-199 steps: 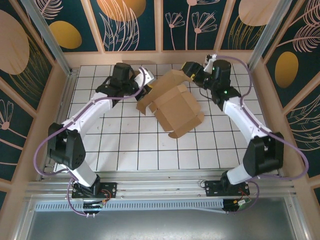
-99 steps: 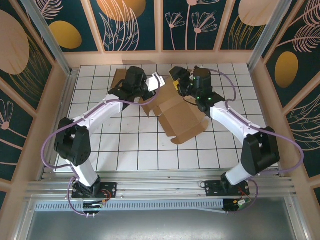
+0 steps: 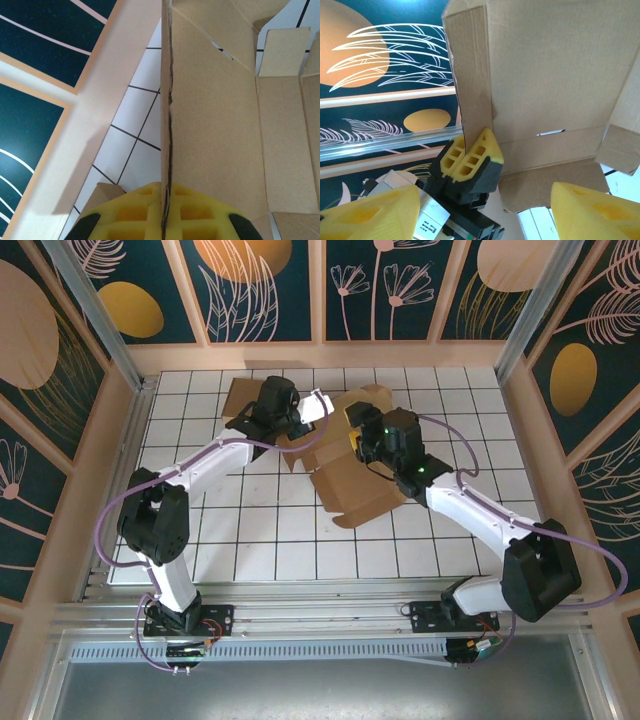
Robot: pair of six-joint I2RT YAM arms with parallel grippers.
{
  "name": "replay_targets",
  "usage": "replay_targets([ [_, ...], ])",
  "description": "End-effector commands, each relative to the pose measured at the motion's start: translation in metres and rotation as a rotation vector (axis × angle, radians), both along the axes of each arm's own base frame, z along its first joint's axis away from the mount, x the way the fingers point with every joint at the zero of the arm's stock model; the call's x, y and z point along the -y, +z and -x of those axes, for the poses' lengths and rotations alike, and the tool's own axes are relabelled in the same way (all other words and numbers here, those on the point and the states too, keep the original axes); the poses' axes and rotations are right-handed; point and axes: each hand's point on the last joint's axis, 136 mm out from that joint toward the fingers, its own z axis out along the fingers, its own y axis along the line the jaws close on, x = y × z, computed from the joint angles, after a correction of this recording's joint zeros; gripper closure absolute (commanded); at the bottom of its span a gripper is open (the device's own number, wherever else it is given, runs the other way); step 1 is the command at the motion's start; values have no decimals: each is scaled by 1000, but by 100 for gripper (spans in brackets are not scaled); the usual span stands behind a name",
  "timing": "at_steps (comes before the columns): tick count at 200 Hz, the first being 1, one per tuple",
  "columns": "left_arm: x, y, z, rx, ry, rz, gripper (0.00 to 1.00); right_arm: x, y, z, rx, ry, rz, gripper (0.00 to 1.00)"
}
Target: Fold the paper box
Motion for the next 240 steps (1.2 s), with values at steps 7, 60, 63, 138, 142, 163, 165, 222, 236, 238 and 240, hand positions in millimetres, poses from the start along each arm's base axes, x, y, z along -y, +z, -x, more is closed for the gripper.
replay_targets([
  [7,10,-8,1,51,-37,-40,100,7,9,-26,27,-84,-46,30],
  [60,15,-12,5,68,-64,-64,100,-6,-4,-72,15,-77,-61,39],
  [63,16,-12,5,70,-66,-66,100,-8,-6,-73,8,-77,-62,41],
  [138,18,-15,7,93,-77,-84,100,-21,-28,-94,18,-47,-89,93],
  [142,18,-14,7,93,-73,-79,99,-20,-29,-93,15,-50,-87,95],
  [163,19,5,7,57,-10,50,60,-12,-42,-92,5,-68,-82,100],
  [165,19,9,8,52,-2,71,56,-12,-44,-91,2,-69,-84,100],
  [222,-34,112,51,-379,538,1206,42,-7,-54,-85,121,-29,-93,100],
  [236,-48,97,60,-514,655,1436,43,-10,-57,-84,151,1,-91,100],
  [238,-48,96,61,-534,667,1466,44,-11,-58,-83,155,6,-92,100],
  [240,-49,94,62,-552,677,1490,45,-11,-59,-83,160,12,-92,100],
])
